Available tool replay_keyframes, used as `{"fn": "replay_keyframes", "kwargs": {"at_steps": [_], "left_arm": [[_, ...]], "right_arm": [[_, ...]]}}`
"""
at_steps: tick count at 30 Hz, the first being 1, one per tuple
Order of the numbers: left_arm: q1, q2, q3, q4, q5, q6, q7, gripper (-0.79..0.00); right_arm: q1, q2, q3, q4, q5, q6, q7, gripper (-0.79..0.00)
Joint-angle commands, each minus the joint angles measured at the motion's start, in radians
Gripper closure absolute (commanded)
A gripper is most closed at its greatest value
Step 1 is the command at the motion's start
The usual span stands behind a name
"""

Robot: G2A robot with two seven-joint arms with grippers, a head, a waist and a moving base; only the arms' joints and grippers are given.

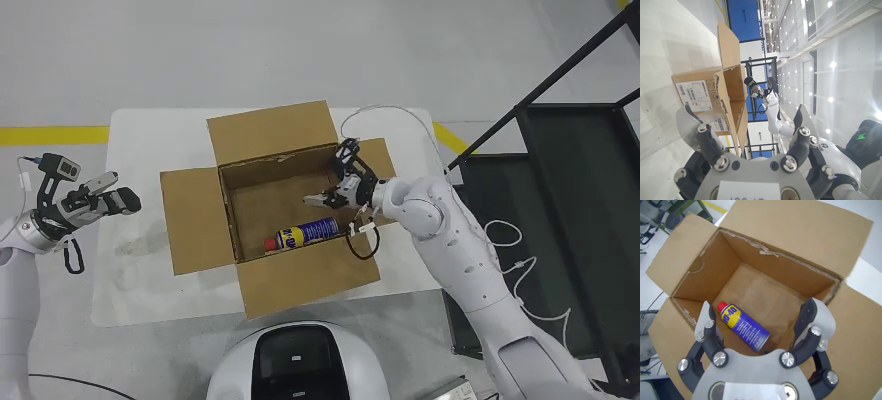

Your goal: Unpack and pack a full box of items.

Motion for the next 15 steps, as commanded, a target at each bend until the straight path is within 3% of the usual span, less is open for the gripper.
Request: {"fn": "replay_keyframes", "kwargs": {"at_steps": [1,6,15], "left_arm": [[0.000,0.000,0.000,0.000,0.000,0.000,0.000,-0.785],[0.000,0.000,0.000,0.000,0.000,0.000,0.000,-0.785],[0.000,0.000,0.000,0.000,0.000,0.000,0.000,-0.785]], "right_arm": [[0.039,-0.003,-0.029,0.036,0.057,-0.067,0.050,-0.785],[0.133,-0.015,-0.122,0.120,0.117,-0.177,0.162,-0.785],[0.185,-0.026,-0.181,0.163,0.081,-0.230,0.137,-0.785]]}}
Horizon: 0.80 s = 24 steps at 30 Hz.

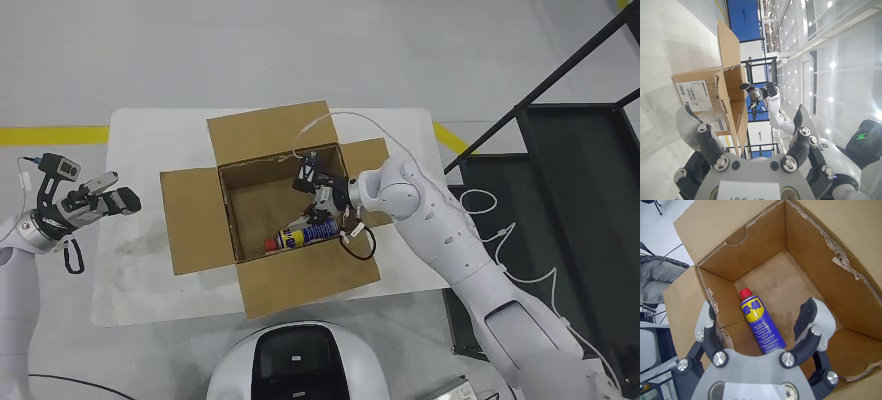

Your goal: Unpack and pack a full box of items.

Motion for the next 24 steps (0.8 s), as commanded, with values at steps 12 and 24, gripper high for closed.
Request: {"fn": "replay_keyframes", "kwargs": {"at_steps": [12,24], "left_arm": [[0.000,0.000,0.000,0.000,0.000,0.000,0.000,-0.785],[0.000,0.000,0.000,0.000,0.000,0.000,0.000,-0.785]], "right_arm": [[0.034,-0.006,-0.058,0.013,-0.067,-0.021,0.034,-0.785],[0.277,-0.118,-0.345,0.298,-0.169,-0.112,0.000,-0.785]]}}
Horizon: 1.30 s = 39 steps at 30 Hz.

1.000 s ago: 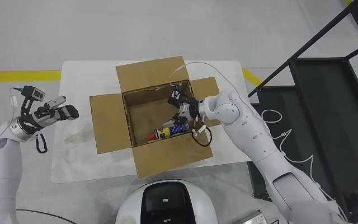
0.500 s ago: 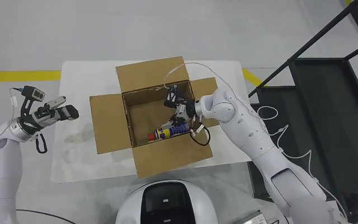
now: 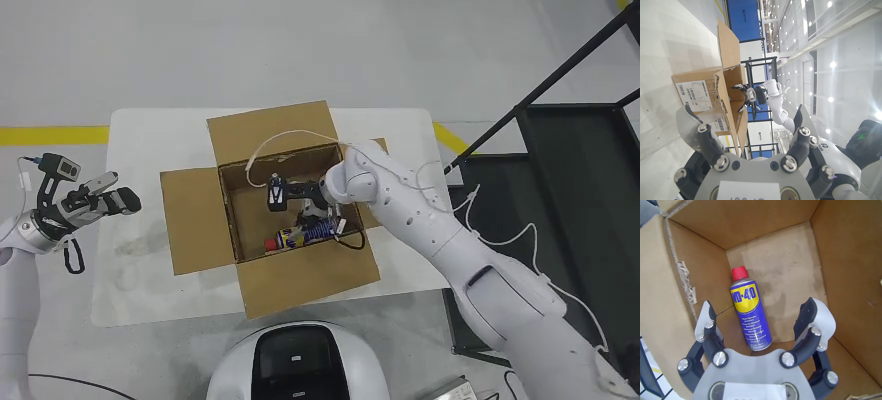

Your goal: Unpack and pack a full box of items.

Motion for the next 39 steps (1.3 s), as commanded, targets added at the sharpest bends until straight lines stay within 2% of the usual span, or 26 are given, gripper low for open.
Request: {"fn": "replay_keyframes", "kwargs": {"at_steps": [1,7,14,25,26,27,28,29,39], "left_arm": [[0.000,0.000,0.000,0.000,0.000,0.000,0.000,-0.785],[0.000,0.000,0.000,0.000,0.000,0.000,0.000,-0.785],[0.000,0.000,0.000,0.000,0.000,0.000,0.000,-0.785],[0.000,0.000,0.000,0.000,0.000,0.000,0.000,-0.785],[0.000,0.000,0.000,0.000,0.000,0.000,0.000,-0.785],[0.000,0.000,0.000,0.000,0.000,0.000,0.000,-0.785],[0.000,0.000,0.000,0.000,0.000,0.000,0.000,-0.785],[0.000,0.000,0.000,0.000,0.000,0.000,0.000,-0.785],[0.000,0.000,0.000,0.000,0.000,0.000,0.000,-0.785]], "right_arm": [[0.021,-0.021,-0.040,0.047,-0.019,0.004,-0.028,-0.785],[0.047,-0.080,-0.137,0.154,-0.064,0.006,-0.090,-0.785],[0.069,-0.134,-0.203,0.253,-0.146,0.074,-0.163,-0.785],[0.100,-0.223,-0.273,0.404,-0.168,0.077,-0.167,-0.785],[0.103,-0.231,-0.275,0.416,-0.167,0.078,-0.172,-0.757],[0.105,-0.238,-0.279,0.431,-0.167,0.078,-0.173,-0.286],[0.108,-0.245,-0.283,0.443,-0.169,0.075,-0.170,-0.034],[0.112,-0.252,-0.287,0.453,-0.170,0.072,-0.171,0.000],[0.156,-0.290,-0.283,0.552,-0.170,0.065,-0.197,0.000]]}}
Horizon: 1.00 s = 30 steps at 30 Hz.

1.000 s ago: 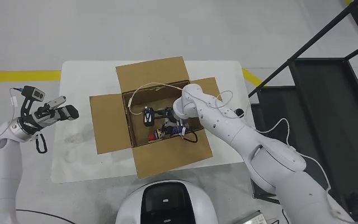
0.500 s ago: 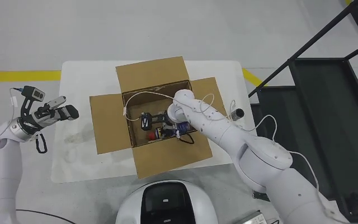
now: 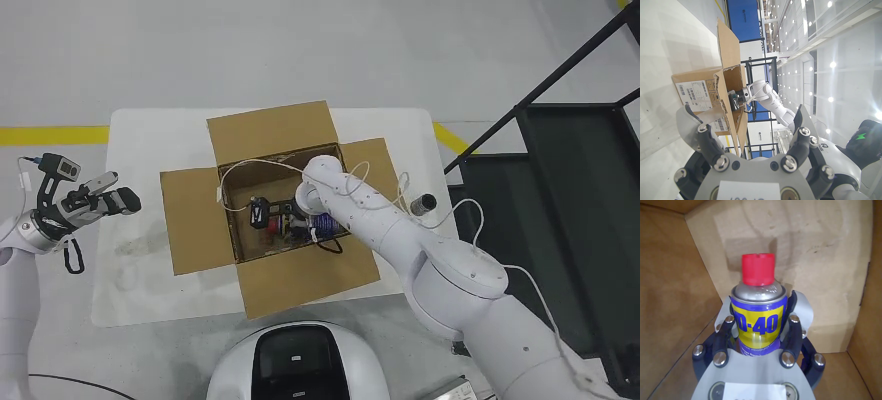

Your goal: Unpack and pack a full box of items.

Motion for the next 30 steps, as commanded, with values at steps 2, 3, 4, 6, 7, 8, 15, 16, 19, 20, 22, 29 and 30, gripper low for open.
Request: {"fn": "replay_keyframes", "kwargs": {"at_steps": [2,3,4,6,7,8,15,16,19,20,22,29,30], "left_arm": [[0.000,0.000,0.000,0.000,0.000,0.000,0.000,-0.785],[0.000,0.000,0.000,0.000,0.000,0.000,0.000,-0.785],[0.000,0.000,0.000,0.000,0.000,0.000,0.000,-0.785],[0.000,0.000,0.000,0.000,0.000,0.000,0.000,-0.785],[0.000,0.000,0.000,0.000,0.000,0.000,0.000,-0.785],[0.000,0.000,0.000,0.000,0.000,0.000,0.000,-0.785],[0.000,0.000,0.000,0.000,0.000,0.000,0.000,-0.785],[0.000,0.000,0.000,0.000,0.000,0.000,0.000,-0.785],[0.000,0.000,0.000,0.000,0.000,0.000,0.000,-0.785],[0.000,0.000,0.000,0.000,0.000,0.000,0.000,-0.785],[0.000,0.000,0.000,0.000,0.000,0.000,0.000,-0.785],[0.000,0.000,0.000,0.000,0.000,0.000,0.000,-0.785],[0.000,0.000,0.000,0.000,0.000,0.000,0.000,-0.785]], "right_arm": [[0.012,-0.002,0.009,0.029,0.003,0.004,-0.015,0.000],[0.016,-0.001,0.013,0.037,0.003,0.005,-0.022,0.000],[0.020,-0.001,0.016,0.044,0.004,0.006,-0.031,0.000],[0.029,0.002,0.024,0.056,0.003,0.009,-0.046,0.000],[0.035,0.004,0.030,0.060,0.006,0.012,-0.060,0.000],[0.041,0.007,0.035,0.063,0.006,0.011,-0.069,0.000],[0.072,0.044,0.081,0.042,0.014,-0.053,-0.158,0.000],[0.073,0.051,0.088,0.031,0.013,-0.069,-0.175,0.000],[0.076,0.079,0.114,-0.005,0.006,-0.101,-0.222,0.000],[0.076,0.090,0.125,-0.023,0.003,-0.113,-0.243,0.000],[0.071,0.114,0.146,-0.058,-0.007,-0.123,-0.273,0.000],[-0.021,0.226,0.261,-0.244,0.054,-0.165,-0.421,0.000],[-0.038,0.247,0.277,-0.277,0.055,-0.165,-0.432,0.000]]}}
